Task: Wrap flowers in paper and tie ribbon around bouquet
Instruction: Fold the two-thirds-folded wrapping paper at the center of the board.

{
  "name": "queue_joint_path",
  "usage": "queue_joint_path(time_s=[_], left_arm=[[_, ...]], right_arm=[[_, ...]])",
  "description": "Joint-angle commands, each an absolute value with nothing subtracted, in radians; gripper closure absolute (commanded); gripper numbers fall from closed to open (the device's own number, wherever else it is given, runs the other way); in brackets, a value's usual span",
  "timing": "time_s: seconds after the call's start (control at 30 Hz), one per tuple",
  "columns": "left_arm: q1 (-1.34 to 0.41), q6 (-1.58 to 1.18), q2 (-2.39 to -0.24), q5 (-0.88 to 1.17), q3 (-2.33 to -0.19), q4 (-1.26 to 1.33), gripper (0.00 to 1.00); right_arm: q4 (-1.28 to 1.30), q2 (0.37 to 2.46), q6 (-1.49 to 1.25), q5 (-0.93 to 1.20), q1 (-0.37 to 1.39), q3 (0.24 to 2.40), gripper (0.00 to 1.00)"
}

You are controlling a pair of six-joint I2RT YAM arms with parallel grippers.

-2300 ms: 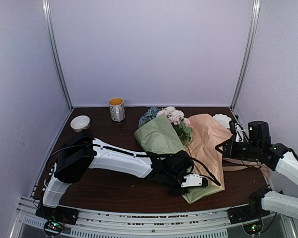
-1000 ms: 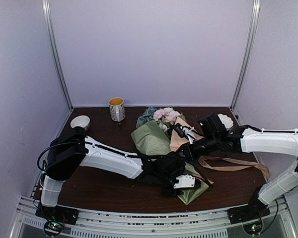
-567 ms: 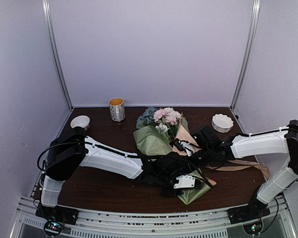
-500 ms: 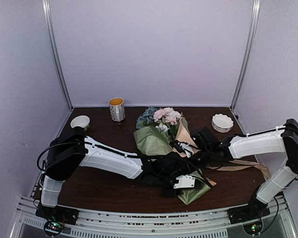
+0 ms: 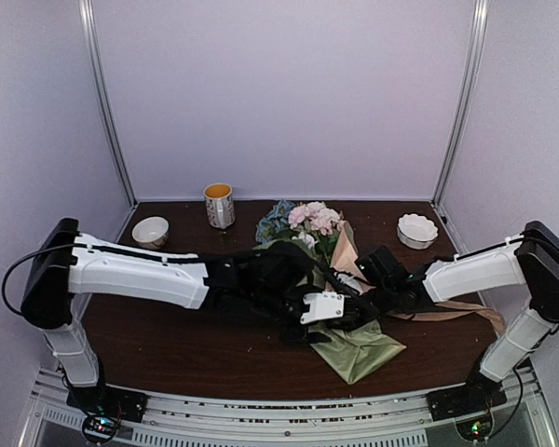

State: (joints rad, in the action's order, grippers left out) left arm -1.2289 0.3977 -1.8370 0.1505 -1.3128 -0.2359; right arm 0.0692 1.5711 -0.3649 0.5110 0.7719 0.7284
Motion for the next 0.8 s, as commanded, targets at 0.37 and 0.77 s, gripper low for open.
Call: queue_joint_path(time_s=[0.37,0.77], left_arm=[[-0.876,0.014,-1.725,-0.073,-1.202,-0.114,0.42],[-0.861,0.020,-2.042,-0.195,-1.511,-0.264,0.44]], right_arm=[[-0.010,1.612,-0.444,0.465,0.770,0.697,1.00],[-0.018,1.527,-0.462,0.433,0.788,0.661,1.00]])
